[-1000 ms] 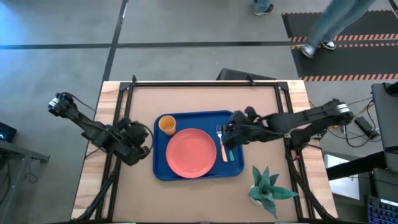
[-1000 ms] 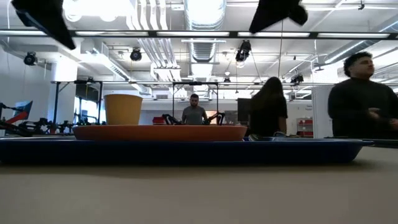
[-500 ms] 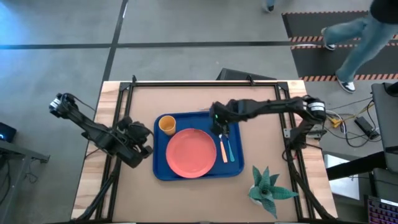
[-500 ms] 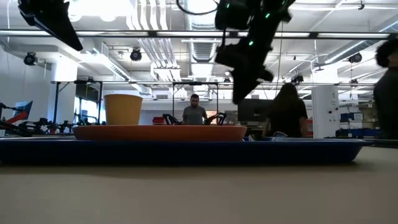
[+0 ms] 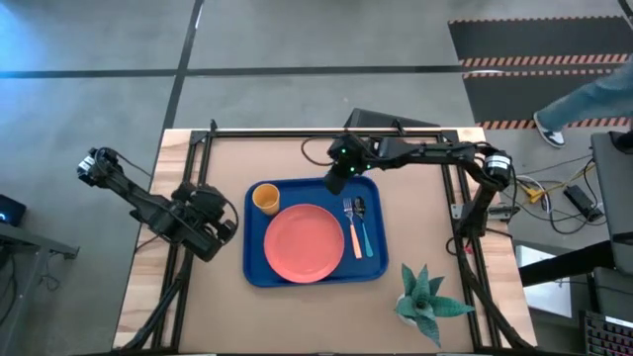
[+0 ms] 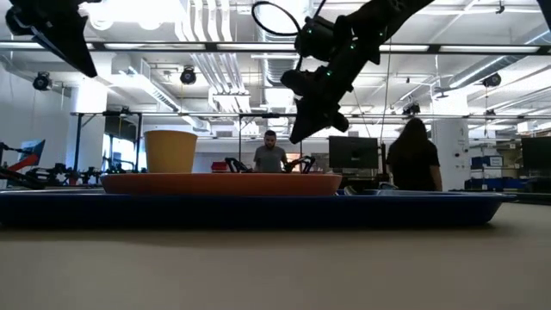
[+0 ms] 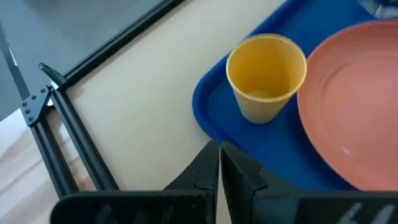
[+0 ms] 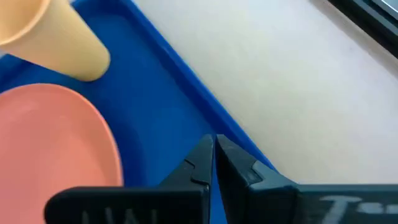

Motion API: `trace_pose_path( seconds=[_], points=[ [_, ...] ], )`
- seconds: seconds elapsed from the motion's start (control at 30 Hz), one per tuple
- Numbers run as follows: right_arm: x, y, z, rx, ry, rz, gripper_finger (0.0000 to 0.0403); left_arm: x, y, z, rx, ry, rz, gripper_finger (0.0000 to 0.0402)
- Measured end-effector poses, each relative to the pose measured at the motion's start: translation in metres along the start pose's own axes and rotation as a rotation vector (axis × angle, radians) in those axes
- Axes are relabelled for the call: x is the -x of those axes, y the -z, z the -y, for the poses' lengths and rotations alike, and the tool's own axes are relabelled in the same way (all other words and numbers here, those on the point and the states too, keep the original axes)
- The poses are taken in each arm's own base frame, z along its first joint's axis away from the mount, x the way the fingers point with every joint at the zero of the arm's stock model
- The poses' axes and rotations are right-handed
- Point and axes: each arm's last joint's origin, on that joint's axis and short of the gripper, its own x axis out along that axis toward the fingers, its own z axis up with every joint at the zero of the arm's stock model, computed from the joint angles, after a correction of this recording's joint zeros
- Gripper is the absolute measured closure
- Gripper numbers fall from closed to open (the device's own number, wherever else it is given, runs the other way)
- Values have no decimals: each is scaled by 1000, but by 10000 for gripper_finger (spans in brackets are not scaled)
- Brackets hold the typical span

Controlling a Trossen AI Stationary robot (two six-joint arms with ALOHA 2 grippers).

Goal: Pick and place plate/cup/fork/spoon on tray
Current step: Move the blue tray to the center of the table

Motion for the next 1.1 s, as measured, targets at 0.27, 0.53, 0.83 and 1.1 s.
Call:
trace_pose_path(
  seconds=[0.27, 0.53, 0.83, 1.1],
  points=[
    [-8, 3, 35, -73, 121, -72, 394, 3, -3, -7, 27, 16, 41, 402],
    [-36, 16, 49, -144, 200, -168, 394, 2, -3, -6, 27, 12, 57, 402],
    [-64, 30, 56, -148, 229, -241, 394, 2, -3, -6, 28, 13, 58, 402],
    [-63, 31, 55, -151, 228, -258, 394, 2, -3, -6, 26, 12, 58, 402]
  ],
)
